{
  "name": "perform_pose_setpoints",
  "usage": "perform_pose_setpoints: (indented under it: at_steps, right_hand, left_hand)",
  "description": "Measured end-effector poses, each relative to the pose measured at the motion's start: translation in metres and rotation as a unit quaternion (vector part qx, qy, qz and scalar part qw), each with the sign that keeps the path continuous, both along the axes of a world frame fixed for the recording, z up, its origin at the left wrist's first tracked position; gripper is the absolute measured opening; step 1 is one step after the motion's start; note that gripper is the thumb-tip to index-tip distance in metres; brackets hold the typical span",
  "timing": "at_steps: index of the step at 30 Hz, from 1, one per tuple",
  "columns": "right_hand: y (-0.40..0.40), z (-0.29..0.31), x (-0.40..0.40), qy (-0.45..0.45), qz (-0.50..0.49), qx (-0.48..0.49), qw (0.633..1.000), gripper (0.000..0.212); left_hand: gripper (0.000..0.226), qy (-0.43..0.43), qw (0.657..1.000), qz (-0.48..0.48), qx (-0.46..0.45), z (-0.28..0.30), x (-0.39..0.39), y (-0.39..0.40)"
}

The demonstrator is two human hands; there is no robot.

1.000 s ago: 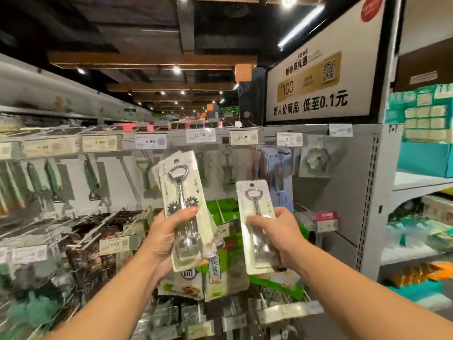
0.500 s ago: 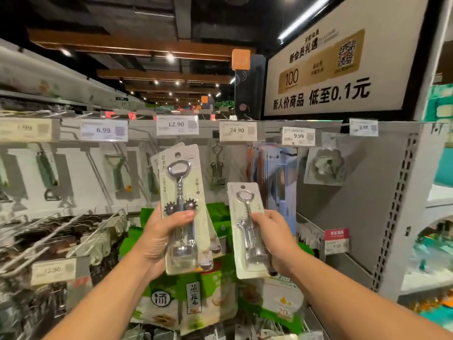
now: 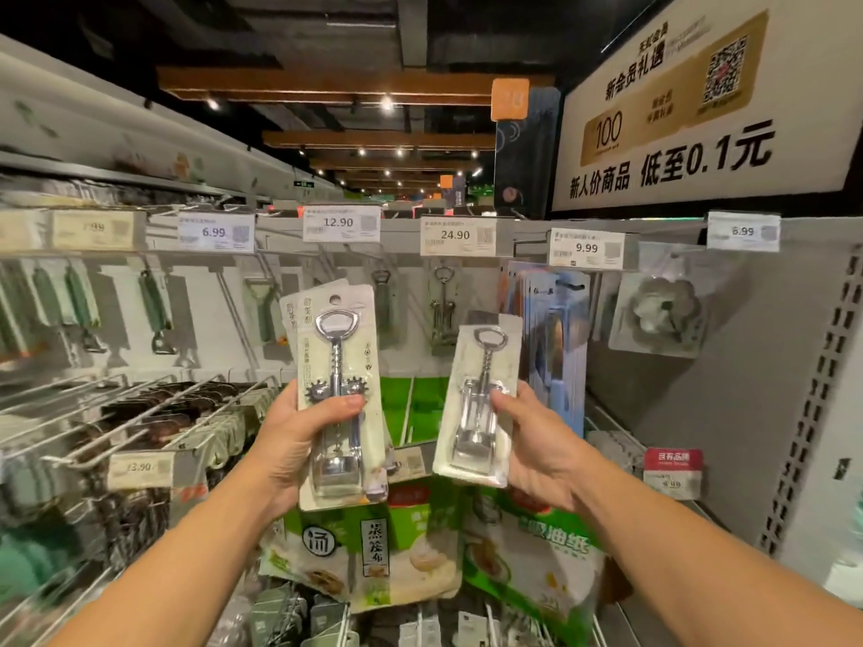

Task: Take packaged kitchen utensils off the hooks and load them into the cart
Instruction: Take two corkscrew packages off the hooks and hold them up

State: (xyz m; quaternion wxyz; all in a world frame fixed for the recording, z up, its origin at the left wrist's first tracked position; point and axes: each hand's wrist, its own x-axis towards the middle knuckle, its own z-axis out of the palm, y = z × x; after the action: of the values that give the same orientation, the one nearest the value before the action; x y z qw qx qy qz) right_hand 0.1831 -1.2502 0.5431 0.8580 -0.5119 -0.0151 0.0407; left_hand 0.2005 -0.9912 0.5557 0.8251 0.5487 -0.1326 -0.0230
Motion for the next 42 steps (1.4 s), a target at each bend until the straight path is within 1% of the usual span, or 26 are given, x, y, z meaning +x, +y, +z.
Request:
perform_pose_setpoints:
  at_steps: [2,5,6,7,10,14,17,19,26,32,37,42]
  right_hand:
    - [-0.001,-0.001,0.003,0.008,-0.011,-0.015,1.000,0.025]
    - [0.001,0.000,0.004,0.013,-0.036,-0.037,0.999,0.028]
    - [0.002,0.001,0.004,0.013,-0.033,-0.042,0.998,0.032]
    - [0.002,0.002,0.004,0.015,-0.030,-0.047,0.998,0.039]
    - [0.004,0.005,0.003,0.003,0.000,-0.054,0.999,0.055]
    - [0.004,0.008,0.002,-0.032,0.056,-0.068,0.996,0.056]
    - [0.003,0.007,0.005,-0.070,0.021,-0.079,0.994,0.059]
    - [0.002,0.008,0.005,-0.089,0.000,-0.096,0.991,0.057]
    - [-0.001,0.015,0.011,-0.126,0.002,-0.119,0.985,0.052]
    - [-0.001,0.020,0.018,-0.141,0.005,-0.136,0.981,0.049]
    - [-0.002,0.015,0.025,-0.150,-0.021,-0.153,0.977,0.052]
    - [0.000,0.010,0.034,-0.163,-0.032,-0.140,0.976,0.054]
  left_hand:
    - [0.087,0.000,1.000,0.013,0.004,-0.001,-0.001,0.000]
    - [0.067,-0.002,1.000,0.029,0.004,-0.002,-0.002,0.001]
    - [0.061,-0.001,1.000,0.030,0.003,-0.002,-0.002,0.000]
    - [0.059,-0.002,1.000,0.030,0.003,-0.002,-0.002,0.000]
    - [0.061,-0.004,0.999,0.033,0.006,-0.002,-0.001,-0.001]
    - [0.061,-0.009,0.999,0.037,0.013,0.001,0.003,0.000]
    - [0.058,-0.010,0.999,0.042,0.015,0.002,0.007,0.001]
    - [0.062,-0.006,0.999,0.045,0.019,0.001,0.010,0.003]
    - [0.072,-0.004,0.998,0.055,0.043,-0.002,0.019,0.003]
    - [0.072,0.001,0.997,0.055,0.060,-0.002,0.026,-0.001]
    - [0.072,-0.009,0.996,0.062,0.063,-0.001,0.034,0.000]
    - [0.070,-0.009,0.996,0.066,0.057,-0.002,0.041,0.001]
